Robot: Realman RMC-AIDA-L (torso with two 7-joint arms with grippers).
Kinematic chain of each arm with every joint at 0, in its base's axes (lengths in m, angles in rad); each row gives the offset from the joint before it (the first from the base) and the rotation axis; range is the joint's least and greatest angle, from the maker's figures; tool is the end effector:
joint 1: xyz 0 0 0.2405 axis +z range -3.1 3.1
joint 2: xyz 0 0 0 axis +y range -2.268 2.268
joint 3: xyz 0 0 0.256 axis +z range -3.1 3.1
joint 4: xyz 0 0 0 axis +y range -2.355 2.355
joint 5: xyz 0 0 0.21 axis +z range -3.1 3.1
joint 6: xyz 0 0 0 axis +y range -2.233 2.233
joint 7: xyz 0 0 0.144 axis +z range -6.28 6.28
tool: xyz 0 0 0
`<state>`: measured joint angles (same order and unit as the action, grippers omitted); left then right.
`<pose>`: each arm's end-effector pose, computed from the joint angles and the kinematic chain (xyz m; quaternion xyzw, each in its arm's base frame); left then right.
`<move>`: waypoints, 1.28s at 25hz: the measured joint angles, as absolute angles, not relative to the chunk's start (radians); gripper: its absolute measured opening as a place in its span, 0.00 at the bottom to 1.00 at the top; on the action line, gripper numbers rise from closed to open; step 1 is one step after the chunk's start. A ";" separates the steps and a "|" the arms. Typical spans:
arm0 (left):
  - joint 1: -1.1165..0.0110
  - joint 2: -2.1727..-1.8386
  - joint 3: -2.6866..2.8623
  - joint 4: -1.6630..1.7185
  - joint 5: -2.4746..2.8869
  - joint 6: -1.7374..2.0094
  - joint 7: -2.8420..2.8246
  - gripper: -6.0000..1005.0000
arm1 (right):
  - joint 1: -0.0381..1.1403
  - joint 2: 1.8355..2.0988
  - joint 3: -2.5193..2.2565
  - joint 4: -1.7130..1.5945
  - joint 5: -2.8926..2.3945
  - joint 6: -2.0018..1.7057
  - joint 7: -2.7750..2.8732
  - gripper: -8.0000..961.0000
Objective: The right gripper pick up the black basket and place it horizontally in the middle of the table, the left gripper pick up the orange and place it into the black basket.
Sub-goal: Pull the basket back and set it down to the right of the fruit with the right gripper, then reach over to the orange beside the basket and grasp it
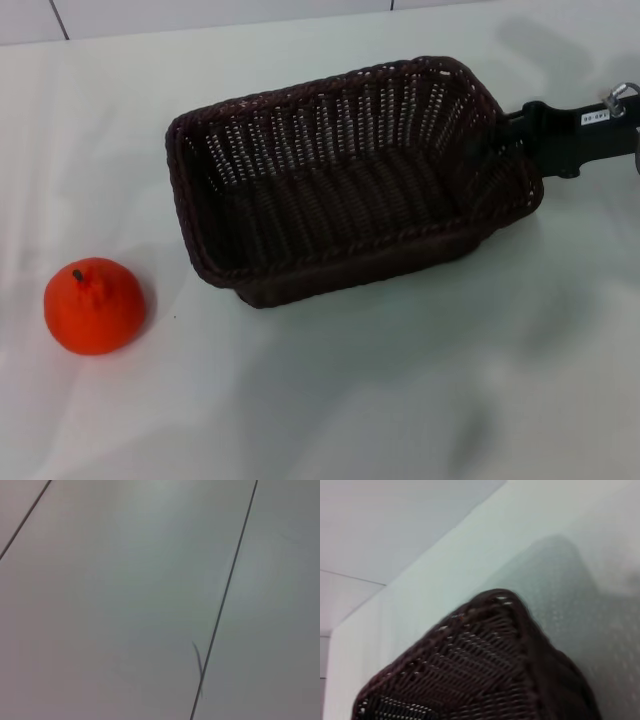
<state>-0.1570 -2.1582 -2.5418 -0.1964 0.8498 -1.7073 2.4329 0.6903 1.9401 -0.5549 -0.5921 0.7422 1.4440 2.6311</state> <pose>-0.3490 0.2188 0.0440 -0.5783 -0.2383 -0.5154 0.5857 0.2921 0.3750 0.0428 -0.7191 -0.6728 -0.1035 0.1398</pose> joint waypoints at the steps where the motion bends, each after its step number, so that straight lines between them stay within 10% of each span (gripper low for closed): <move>1: -0.156 -2.158 -2.542 -0.196 0.850 -1.707 2.433 0.61 | 0.688 1.940 -0.554 -0.592 0.752 1.448 2.630 0.44; 10: -0.143 -2.130 -2.458 -0.196 0.854 -1.704 2.430 0.60 | 0.646 1.916 -0.549 -0.604 0.772 1.480 2.625 0.82; 19: -0.117 -2.009 -2.158 -0.192 0.988 -1.605 2.414 0.59 | 0.589 1.889 -0.370 -0.627 0.824 1.457 2.519 0.88; 32: -0.113 -2.016 -2.114 -0.195 1.123 -1.528 2.416 0.59 | 0.594 1.902 -0.366 -0.600 0.903 1.408 2.427 0.87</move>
